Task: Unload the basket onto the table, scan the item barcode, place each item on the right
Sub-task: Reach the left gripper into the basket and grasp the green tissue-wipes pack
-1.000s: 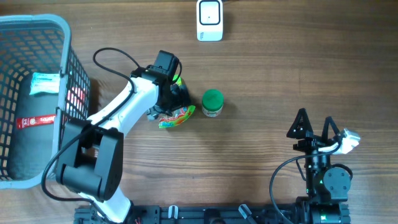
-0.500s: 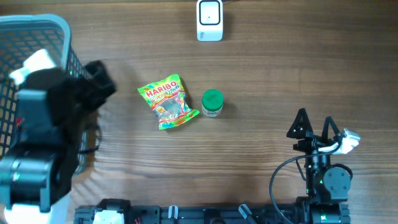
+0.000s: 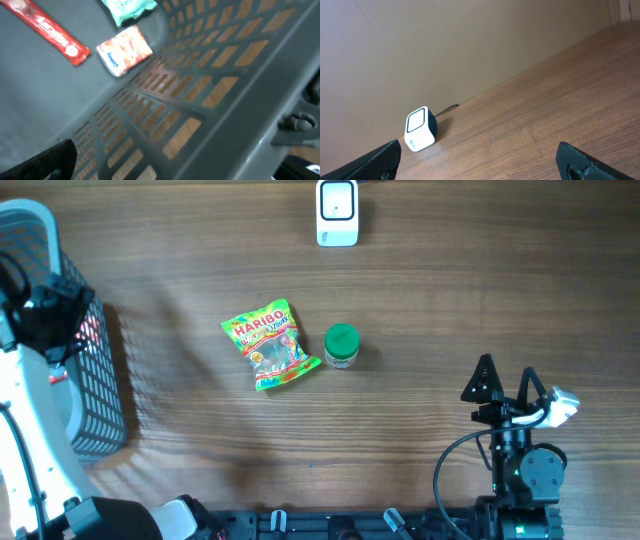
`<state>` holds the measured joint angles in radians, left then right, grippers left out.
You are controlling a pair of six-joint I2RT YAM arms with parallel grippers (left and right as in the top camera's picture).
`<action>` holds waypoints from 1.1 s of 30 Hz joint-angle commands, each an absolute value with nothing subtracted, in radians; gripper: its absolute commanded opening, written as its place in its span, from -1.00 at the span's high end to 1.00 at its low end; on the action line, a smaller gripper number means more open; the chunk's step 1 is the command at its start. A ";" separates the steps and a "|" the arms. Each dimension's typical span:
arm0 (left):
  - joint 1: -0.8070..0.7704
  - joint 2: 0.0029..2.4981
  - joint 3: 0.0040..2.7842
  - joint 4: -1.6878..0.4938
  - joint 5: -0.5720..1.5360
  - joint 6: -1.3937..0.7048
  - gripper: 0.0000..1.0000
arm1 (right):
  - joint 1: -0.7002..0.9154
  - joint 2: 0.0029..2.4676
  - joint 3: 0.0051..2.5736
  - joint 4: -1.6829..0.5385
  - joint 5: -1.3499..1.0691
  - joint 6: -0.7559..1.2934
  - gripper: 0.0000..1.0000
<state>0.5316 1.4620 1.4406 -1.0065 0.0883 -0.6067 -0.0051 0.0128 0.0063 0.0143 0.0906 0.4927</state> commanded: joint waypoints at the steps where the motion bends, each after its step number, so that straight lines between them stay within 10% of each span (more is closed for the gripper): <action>1: 0.546 1.386 1.439 -0.999 0.253 -0.535 -1.00 | -0.001 0.004 0.005 0.016 0.097 0.478 -0.99; 11: 0.370 1.169 1.446 -1.022 0.456 -0.318 -1.00 | -0.001 0.004 0.005 0.016 0.097 0.478 -0.99; 18: 0.435 1.105 1.611 -1.037 -0.054 -0.682 -1.00 | -0.001 0.004 0.005 0.016 0.097 0.478 -0.99; 33: 0.693 1.728 1.610 -1.121 -0.062 -1.032 -1.00 | -0.001 0.004 0.005 0.016 0.097 0.478 -0.99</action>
<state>0.6888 1.6749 1.6085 -1.1370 -0.0410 -1.0115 -0.0051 0.0128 0.0063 0.0139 0.0906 0.4927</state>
